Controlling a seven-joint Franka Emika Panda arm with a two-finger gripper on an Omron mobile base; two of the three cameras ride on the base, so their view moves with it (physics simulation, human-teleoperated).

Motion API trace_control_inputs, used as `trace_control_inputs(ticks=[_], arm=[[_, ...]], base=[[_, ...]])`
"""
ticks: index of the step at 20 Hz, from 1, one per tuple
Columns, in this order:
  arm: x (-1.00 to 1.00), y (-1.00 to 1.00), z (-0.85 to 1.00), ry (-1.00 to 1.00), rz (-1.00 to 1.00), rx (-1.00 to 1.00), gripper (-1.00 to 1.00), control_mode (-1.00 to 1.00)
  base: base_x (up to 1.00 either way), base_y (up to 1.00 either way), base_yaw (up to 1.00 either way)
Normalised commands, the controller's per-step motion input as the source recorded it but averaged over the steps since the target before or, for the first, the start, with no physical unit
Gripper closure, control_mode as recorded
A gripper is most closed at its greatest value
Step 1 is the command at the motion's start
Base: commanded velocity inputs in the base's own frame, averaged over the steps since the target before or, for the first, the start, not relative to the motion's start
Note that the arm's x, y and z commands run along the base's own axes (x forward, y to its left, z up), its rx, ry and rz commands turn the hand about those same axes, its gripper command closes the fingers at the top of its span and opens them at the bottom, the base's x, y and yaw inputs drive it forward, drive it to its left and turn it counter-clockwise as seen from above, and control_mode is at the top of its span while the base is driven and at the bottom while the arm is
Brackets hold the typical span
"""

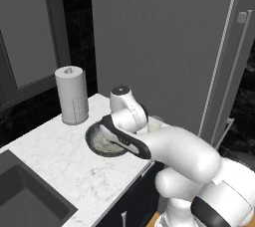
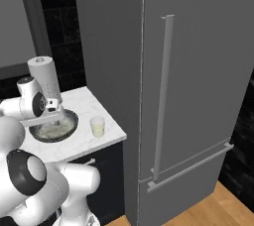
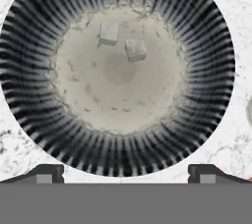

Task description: Grab a lemon wedge from the fridge and one ice cube from the ice bowl, and put them in the glass of lemonade.

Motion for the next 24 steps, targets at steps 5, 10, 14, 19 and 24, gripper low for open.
trace_control_inputs(ticks=[5,10,14,19,24], arm=[[0.3,0.02,-0.32,0.0,0.0,-0.01,-1.0,-1.0],[0.32,0.19,-0.23,0.0,0.0,-0.01,-1.0,-1.0],[0.23,0.08,-0.17,0.0,0.05,-0.02,-1.0,-1.0],[0.12,0.0,-0.15,0.0,0.11,0.0,-1.0,-1.0],[0.01,0.0,-0.15,0.01,0.08,0.0,-1.0,-1.0]], base=[[0.0,0.0,0.0],[0.0,0.0,0.0],[0.0,0.0,0.0],[0.0,0.0,0.0],[0.0,0.0,0.0]])
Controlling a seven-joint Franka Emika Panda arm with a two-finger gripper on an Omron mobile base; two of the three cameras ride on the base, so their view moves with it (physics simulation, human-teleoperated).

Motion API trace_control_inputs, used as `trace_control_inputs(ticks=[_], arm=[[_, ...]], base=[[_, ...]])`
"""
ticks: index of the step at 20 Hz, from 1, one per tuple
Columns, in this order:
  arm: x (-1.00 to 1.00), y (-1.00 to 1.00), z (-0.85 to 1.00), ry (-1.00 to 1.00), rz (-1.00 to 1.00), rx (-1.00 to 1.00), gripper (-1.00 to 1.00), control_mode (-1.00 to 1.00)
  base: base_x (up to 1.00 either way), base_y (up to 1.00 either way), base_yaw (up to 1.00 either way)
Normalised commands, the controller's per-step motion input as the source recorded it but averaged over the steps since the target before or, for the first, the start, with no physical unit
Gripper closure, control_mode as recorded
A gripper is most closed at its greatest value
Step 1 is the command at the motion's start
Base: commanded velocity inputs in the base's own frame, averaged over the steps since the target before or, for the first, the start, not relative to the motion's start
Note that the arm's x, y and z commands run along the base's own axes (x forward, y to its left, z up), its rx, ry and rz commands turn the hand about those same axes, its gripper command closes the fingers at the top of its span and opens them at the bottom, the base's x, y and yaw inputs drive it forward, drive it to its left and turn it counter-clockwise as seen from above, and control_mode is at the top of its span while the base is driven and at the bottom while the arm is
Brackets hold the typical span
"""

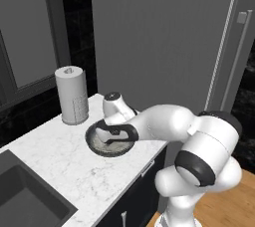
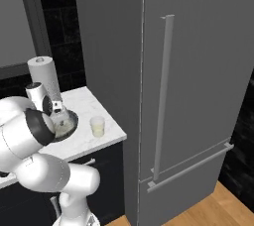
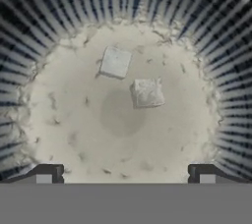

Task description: Grab a lemon wedge from the fridge and one ice cube from the ice bowl, and put them in the glass of lemonade.

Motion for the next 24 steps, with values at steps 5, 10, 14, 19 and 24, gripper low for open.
trace_control_inputs(ticks=[5,10,14,19,24], arm=[[0.01,0.0,-0.15,0.01,0.05,0.0,-1.0,-1.0],[0.21,0.0,-0.09,0.0,0.04,0.0,-1.0,-1.0],[0.22,0.0,-0.11,0.0,0.05,0.0,-1.0,-1.0],[0.22,0.0,-0.2,0.0,0.04,-0.01,-1.0,-1.0],[0.25,0.08,-0.19,0.0,0.02,-0.02,-1.0,-1.0]], base=[[0.0,0.0,0.0],[0.0,0.0,0.0],[0.0,0.0,0.0],[0.0,0.0,0.0],[0.0,0.0,0.0]])
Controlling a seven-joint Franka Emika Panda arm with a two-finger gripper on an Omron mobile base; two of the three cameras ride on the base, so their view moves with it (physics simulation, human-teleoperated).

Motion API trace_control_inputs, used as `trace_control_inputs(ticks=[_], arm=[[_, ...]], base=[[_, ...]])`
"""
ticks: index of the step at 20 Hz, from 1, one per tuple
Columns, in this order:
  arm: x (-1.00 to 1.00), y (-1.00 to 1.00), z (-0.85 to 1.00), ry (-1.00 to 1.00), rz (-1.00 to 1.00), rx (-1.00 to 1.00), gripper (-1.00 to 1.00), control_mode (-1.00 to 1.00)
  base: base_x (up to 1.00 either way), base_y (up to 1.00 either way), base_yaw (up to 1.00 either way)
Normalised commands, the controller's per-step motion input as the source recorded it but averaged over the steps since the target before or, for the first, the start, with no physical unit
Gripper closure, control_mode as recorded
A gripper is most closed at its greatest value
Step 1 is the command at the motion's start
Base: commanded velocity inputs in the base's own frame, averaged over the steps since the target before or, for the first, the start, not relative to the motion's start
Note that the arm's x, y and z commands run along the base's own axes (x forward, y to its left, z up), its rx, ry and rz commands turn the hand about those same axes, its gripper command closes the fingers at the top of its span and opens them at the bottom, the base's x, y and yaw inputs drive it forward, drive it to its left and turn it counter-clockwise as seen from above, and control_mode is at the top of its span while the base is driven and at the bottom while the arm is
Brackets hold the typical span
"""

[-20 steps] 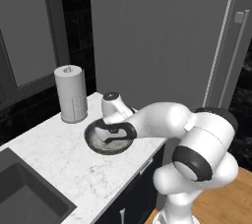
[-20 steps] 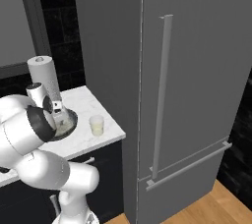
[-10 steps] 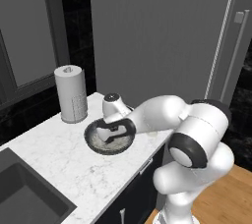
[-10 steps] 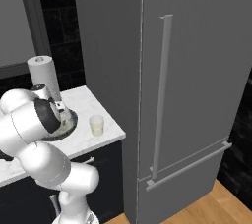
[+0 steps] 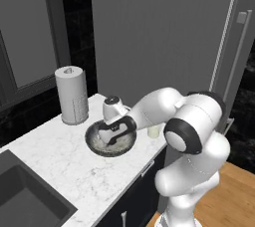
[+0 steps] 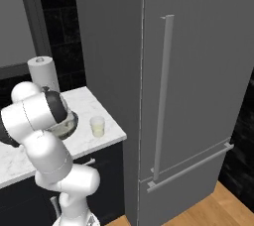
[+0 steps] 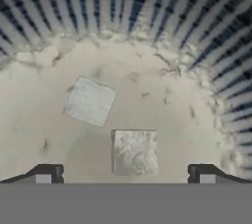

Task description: Grab a lemon wedge from the fridge and one ice cube from the ice bowl, and put them in the glass of lemonade.

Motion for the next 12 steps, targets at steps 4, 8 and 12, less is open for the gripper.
trace_control_inputs(ticks=[4,8,12], arm=[[0.33,0.21,-0.09,0.0,0.0,-0.01,-1.0,-1.0],[0.14,0.09,-0.13,0.0,0.0,-0.02,-1.0,-1.0],[-0.5,0.0,-0.35,0.01,0.0,-0.02,-1.0,-1.0]], base=[[0.0,0.0,0.0],[0.0,0.0,0.0],[0.0,0.0,0.0]])
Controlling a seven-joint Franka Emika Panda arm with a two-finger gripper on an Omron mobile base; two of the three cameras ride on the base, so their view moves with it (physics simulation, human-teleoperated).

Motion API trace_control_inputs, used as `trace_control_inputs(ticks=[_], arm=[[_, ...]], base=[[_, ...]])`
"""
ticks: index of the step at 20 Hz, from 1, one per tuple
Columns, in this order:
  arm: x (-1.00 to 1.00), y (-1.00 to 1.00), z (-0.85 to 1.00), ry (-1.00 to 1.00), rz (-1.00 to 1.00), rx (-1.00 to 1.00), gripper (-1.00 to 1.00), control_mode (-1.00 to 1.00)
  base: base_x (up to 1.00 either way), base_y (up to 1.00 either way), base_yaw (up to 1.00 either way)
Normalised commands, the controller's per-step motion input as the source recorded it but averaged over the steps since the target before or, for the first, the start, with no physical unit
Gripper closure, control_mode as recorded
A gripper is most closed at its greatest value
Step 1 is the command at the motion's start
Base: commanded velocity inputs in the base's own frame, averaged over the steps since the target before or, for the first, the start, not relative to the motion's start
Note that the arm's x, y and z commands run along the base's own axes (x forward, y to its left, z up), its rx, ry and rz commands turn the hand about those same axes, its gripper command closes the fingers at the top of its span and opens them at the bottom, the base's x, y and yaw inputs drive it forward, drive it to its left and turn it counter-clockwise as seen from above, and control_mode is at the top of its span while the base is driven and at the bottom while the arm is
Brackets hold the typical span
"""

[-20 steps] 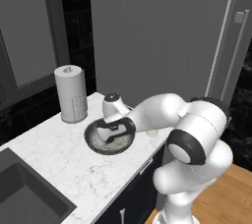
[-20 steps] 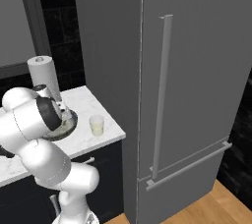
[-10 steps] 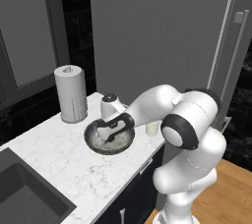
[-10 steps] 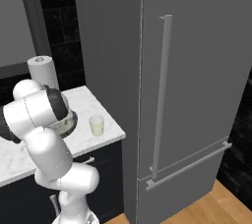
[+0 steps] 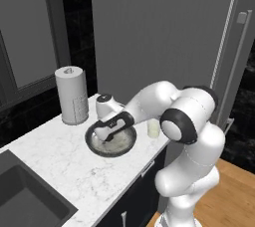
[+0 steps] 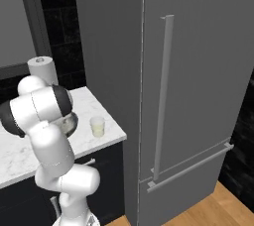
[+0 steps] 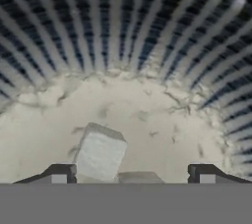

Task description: Grab a lemon wedge from the fridge and one ice cube from the ice bowl, and put them in the glass of lemonade.

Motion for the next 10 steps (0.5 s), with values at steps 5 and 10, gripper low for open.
trace_control_inputs(ticks=[5,10], arm=[[-0.54,-0.05,-0.14,0.02,0.0,0.0,-1.0,-1.0],[-0.28,-0.28,-0.05,0.0,0.0,0.0,-1.0,-1.0]], base=[[0.0,0.0,0.0],[0.0,0.0,0.0]])
